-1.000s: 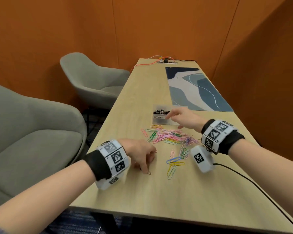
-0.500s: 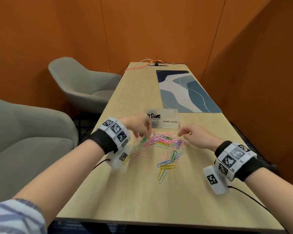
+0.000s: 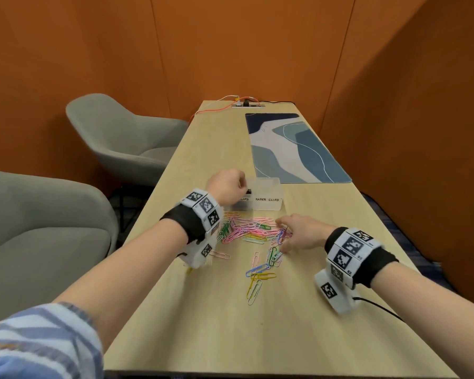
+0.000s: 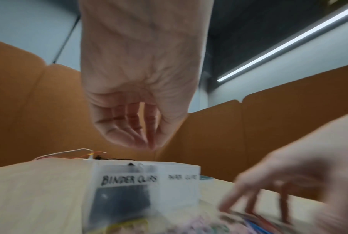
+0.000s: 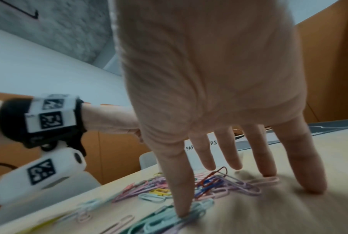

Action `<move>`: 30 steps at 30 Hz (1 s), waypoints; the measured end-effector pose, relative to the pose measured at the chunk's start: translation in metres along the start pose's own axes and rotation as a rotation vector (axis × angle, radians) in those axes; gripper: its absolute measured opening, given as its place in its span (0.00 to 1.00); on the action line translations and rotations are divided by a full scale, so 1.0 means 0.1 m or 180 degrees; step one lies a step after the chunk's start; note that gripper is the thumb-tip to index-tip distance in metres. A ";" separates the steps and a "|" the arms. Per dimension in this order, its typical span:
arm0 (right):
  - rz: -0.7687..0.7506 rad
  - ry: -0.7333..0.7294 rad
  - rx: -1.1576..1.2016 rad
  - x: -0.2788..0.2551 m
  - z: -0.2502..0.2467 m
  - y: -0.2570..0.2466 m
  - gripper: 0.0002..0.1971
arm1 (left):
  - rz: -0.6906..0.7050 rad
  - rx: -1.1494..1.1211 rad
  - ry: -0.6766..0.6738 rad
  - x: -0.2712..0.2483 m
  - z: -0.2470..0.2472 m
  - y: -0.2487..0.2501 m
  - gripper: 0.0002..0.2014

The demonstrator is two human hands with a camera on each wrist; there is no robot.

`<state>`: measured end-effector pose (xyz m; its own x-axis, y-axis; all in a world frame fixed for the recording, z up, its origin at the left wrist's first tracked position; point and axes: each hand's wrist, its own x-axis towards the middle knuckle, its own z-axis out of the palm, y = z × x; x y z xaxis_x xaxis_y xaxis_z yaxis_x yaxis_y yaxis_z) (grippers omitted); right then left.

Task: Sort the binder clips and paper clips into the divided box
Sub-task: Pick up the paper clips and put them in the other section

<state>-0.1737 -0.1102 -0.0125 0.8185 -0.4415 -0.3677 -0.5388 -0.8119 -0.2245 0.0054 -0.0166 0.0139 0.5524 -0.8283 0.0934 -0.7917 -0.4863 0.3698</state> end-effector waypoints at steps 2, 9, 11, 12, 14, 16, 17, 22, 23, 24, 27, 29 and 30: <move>-0.0110 0.0121 -0.0191 0.03 0.01 -0.05 0.33 | 0.0385 -0.0003 -0.0244 -0.15 0.09 0.04 0.08; -0.0384 0.0570 -0.0598 0.05 0.07 -0.16 0.13 | 0.0730 0.0847 -0.1449 -0.29 0.46 0.10 0.37; -0.0414 0.0614 -0.0596 0.04 0.09 -0.16 0.12 | 0.0757 0.0870 -0.1342 -0.26 0.45 0.13 0.35; -0.0430 0.0607 -0.0588 0.04 0.10 -0.16 0.11 | 0.0773 0.0855 -0.1262 -0.24 0.43 0.14 0.31; -0.0465 0.0566 -0.0594 0.05 0.10 -0.14 0.08 | 0.0783 0.0795 -0.1119 -0.24 0.41 0.16 0.24; -0.0480 0.0533 -0.0606 0.06 0.10 -0.12 0.05 | 0.0802 0.0739 -0.1005 -0.24 0.40 0.16 0.19; -0.0484 0.0525 -0.0600 0.07 0.10 -0.12 0.06 | 0.0810 0.0716 -0.0963 -0.25 0.40 0.16 0.18; -0.0450 0.0448 -0.0425 0.07 0.06 -0.10 0.10 | 0.0788 0.0457 -0.0721 -0.25 0.39 0.09 0.12; -0.0444 0.0459 -0.0338 0.07 0.04 -0.09 0.10 | 0.0785 0.0391 -0.0677 -0.25 0.38 0.08 0.12; -0.0414 0.0461 -0.0218 0.07 0.02 -0.07 0.08 | 0.0777 0.0334 -0.0650 -0.25 0.36 0.07 0.11; -0.0256 0.0252 0.0718 0.09 -0.04 0.03 0.02 | 0.0687 0.0125 -0.0594 -0.23 0.27 0.03 0.11; -0.0169 0.0089 0.1500 0.09 -0.11 0.09 0.02 | 0.0577 -0.0173 -0.0521 -0.21 0.22 -0.02 0.11; -0.0162 0.0116 0.1724 0.10 -0.15 0.11 0.02 | 0.0503 -0.0346 -0.0482 -0.21 0.19 -0.05 0.12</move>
<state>-0.1689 -0.1294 -0.0050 0.8474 -0.4275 -0.3149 -0.5161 -0.5239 -0.6776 -0.0073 -0.0027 -0.0075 0.3720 -0.9280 0.0215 -0.8280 -0.3212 0.4595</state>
